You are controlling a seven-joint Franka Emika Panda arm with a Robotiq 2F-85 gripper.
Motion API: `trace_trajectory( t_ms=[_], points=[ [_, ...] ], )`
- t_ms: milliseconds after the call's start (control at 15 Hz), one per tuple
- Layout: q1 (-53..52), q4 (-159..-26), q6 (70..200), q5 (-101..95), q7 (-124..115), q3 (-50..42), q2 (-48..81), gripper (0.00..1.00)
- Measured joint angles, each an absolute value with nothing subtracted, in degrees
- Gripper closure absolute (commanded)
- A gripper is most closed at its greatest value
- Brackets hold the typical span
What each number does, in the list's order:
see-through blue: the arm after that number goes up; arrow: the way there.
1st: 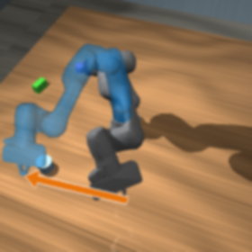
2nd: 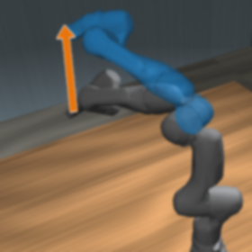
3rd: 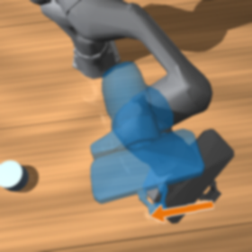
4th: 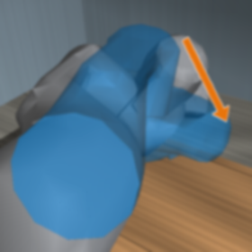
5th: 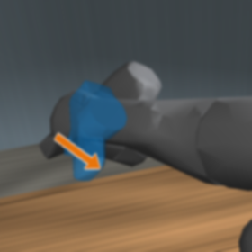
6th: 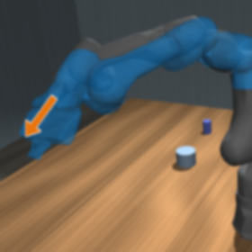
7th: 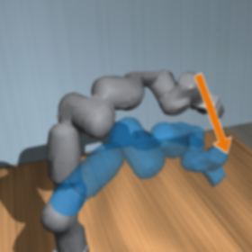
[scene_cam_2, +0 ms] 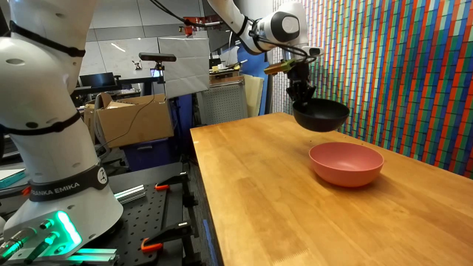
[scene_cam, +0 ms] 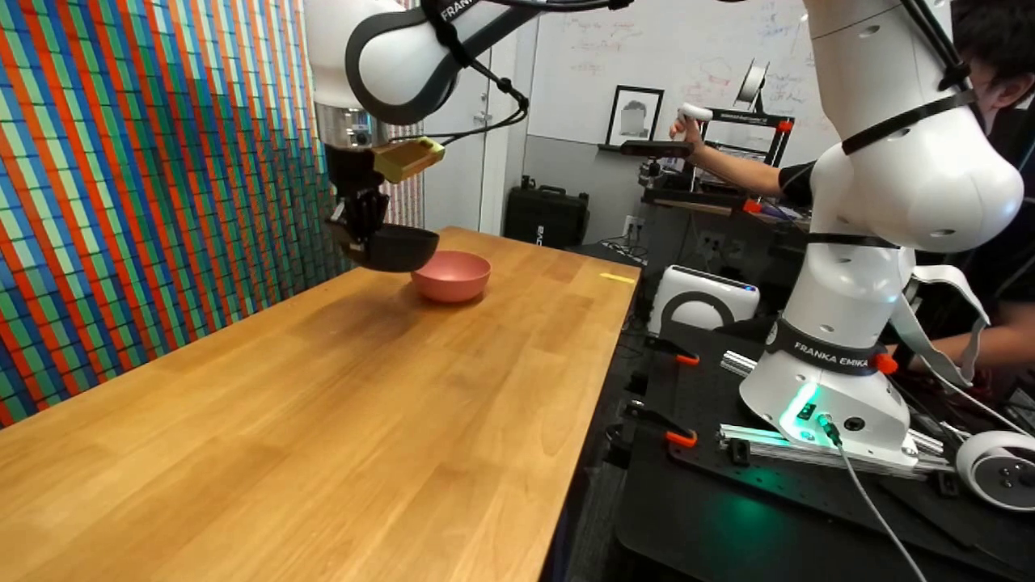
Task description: Put the black bowl in the peach bowl
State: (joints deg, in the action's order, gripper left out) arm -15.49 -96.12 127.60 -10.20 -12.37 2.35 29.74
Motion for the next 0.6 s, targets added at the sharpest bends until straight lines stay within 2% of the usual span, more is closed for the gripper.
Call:
trace_trajectory(
  t_ms=[333,600],
  points=[
    [-13.0,-96.4,121.8,-12.1,-12.2,-0.2,25.9,0.99],
    [-10.9,-100.6,122.2,-16.0,-12.4,-2.5,25.9,0.99]
  ],
)
